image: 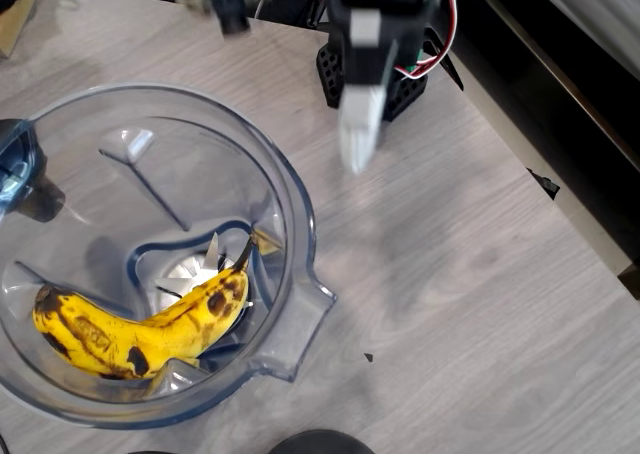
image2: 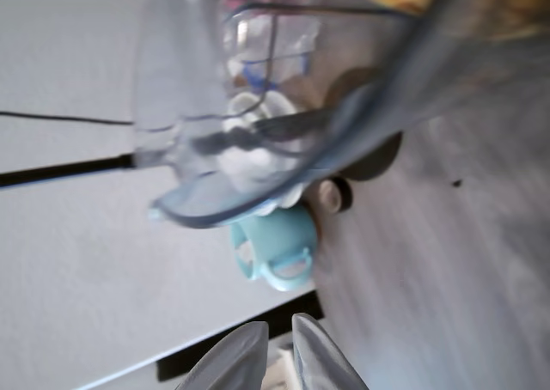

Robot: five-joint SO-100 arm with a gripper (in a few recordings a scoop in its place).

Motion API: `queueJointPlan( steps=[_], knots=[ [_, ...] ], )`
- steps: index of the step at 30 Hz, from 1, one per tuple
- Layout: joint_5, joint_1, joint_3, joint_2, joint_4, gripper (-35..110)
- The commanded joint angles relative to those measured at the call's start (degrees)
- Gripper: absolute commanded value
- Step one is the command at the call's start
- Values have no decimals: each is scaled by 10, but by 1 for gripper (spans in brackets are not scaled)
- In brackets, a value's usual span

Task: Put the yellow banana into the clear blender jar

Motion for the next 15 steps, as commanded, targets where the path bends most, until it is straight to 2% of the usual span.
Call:
queueJointPlan(
  steps=[1,5,15],
  knots=[
    [-11,4,142,70,-34,0],
    [-23,-2,284,171,-65,0],
    [-19,-20,517,329,-79,0]
  ],
)
